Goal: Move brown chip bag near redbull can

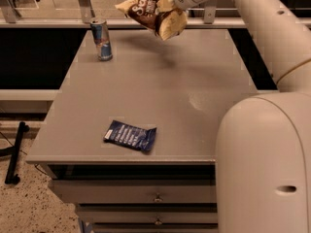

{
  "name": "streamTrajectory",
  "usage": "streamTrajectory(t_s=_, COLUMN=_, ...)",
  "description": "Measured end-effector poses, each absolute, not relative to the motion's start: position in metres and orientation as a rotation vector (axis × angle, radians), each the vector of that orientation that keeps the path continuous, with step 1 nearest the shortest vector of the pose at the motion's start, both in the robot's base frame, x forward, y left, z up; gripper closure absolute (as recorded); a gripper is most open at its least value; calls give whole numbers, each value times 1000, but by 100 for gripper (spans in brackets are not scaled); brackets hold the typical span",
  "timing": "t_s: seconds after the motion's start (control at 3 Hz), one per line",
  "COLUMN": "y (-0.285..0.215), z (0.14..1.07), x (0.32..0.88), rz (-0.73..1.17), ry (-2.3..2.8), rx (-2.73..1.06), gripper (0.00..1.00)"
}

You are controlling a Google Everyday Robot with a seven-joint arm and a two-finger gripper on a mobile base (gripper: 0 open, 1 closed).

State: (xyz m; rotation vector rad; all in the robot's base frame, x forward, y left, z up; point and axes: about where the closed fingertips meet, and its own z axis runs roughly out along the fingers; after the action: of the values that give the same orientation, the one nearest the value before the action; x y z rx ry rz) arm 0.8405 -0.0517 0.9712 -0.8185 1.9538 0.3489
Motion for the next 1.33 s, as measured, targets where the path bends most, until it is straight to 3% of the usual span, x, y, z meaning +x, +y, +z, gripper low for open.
streamTrajectory(t_s=0.33, y=-4, z=957, x=840, rz=461, ry=1960, rx=-848, gripper=100)
streamTrajectory(t_s=1.0, y=45, z=936, x=836, rz=595, ry=1980, rx=-882, gripper=100)
streamTrajectory(t_s=1.33, y=55, z=924, x=834, rz=655, ry=2005, rx=-884, gripper=82)
